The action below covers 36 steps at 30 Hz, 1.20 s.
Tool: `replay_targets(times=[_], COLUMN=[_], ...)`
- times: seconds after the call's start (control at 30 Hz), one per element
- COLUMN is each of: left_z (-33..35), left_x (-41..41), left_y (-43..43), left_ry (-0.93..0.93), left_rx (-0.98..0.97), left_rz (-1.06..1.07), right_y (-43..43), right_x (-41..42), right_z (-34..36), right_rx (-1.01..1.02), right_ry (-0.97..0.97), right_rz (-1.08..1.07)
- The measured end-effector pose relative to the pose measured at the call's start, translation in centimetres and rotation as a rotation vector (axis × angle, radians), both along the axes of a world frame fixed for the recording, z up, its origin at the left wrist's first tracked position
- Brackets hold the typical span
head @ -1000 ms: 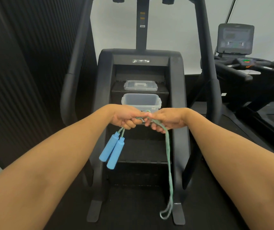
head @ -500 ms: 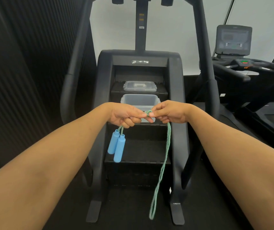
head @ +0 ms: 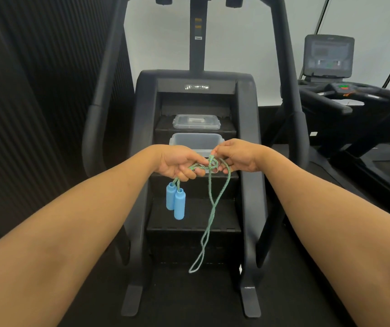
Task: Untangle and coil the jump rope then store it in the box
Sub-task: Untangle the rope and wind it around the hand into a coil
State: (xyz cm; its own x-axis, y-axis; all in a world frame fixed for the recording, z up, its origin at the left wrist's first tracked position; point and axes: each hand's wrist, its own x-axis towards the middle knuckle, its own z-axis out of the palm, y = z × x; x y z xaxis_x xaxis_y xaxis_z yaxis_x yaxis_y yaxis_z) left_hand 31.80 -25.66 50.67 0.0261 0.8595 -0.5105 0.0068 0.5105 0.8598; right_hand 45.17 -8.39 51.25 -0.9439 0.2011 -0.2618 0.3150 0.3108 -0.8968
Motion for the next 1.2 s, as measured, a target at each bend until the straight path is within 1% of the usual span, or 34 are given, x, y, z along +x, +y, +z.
replay_targets(times=[0.07, 0.13, 0.17, 0.23, 0.3, 0.37, 0.4, 0.5, 0.53, 0.63, 0.67, 0.77, 0.83, 0.87, 0.93, 1.03, 1.07, 1.13, 1.2], left_z=[-0.2, -0.4, -0.5, -0.7, -0.7, -0.6, -0.5, -0.3, -0.3, -0.6, -0.7, -1.1, -1.1, -1.1, -1.3, -1.7, -1.8, -1.9, -1.9], left_x=[-0.3, -0.7, -0.9, -1.5, -2.1, -2.2, -2.0, -1.2, -1.0, -0.8, -0.8, -0.8, -0.8, -0.7, -1.0, -1.5, -1.6, -1.6, -1.4], left_y=[-0.1, -0.4, -0.5, -0.8, -1.0, -0.9, -0.8, -0.3, 0.0, 1.2, 1.6, 2.4, 2.6, 2.7, 2.7, 2.7, 2.7, 2.6, 2.7], left_ry=[0.071, 0.172, 0.209, 0.224, 0.211, 0.203, 0.194, 0.136, 0.105, 0.014, -0.012, -0.106, -0.111, -0.106, -0.111, -0.129, -0.13, -0.134, -0.144], left_rx=[0.012, 0.013, 0.012, 0.028, 0.056, 0.065, 0.065, 0.096, 0.115, 0.185, 0.205, 0.272, 0.301, 0.318, 0.36, 0.398, 0.4, 0.395, 0.395], left_rz=[-0.001, -0.001, 0.016, 0.084, 0.151, 0.178, 0.186, 0.226, 0.256, 0.403, 0.46, 0.616, 0.678, 0.702, 0.754, 0.817, 0.816, 0.793, 0.766], right_y=[-0.1, 0.3, 0.7, 1.7, 2.6, 2.9, 2.7, 0.7, -0.1, -2.2, -2.7, -3.6, -3.7, -3.6, -3.6, -3.3, -3.1, -3.2, -3.7], right_x=[0.0, 0.0, 0.0, 0.1, 0.4, 0.6, 0.7, 0.6, 0.3, -1.0, -1.3, -1.6, -1.7, -1.7, -1.9, -1.9, -1.8, -1.6, -1.8], right_z=[0.0, -0.1, -0.3, -0.7, -1.6, -2.3, -2.4, -2.1, -1.9, -2.0, -2.2, -3.0, -3.6, -3.9, -4.0, -4.1, -4.1, -3.8, -3.8], right_rx=[0.013, 0.002, -0.012, 0.0, 0.149, 0.291, 0.285, 0.049, 0.03, 0.227, 0.238, 0.012, -0.062, -0.074, -0.041, 0.134, 0.171, 0.19, 0.226], right_ry=[0.034, 0.13, 0.19, 0.282, 0.279, 0.224, 0.207, 0.141, 0.134, 0.149, 0.133, 0.037, 0.064, 0.098, 0.152, 0.299, 0.343, 0.34, 0.271], right_rz=[-0.005, -0.045, -0.086, -0.188, -0.248, -0.232, -0.207, -0.112, -0.085, -0.139, -0.142, -0.033, 0.0, -0.017, -0.115, -0.341, -0.38, -0.343, -0.241])
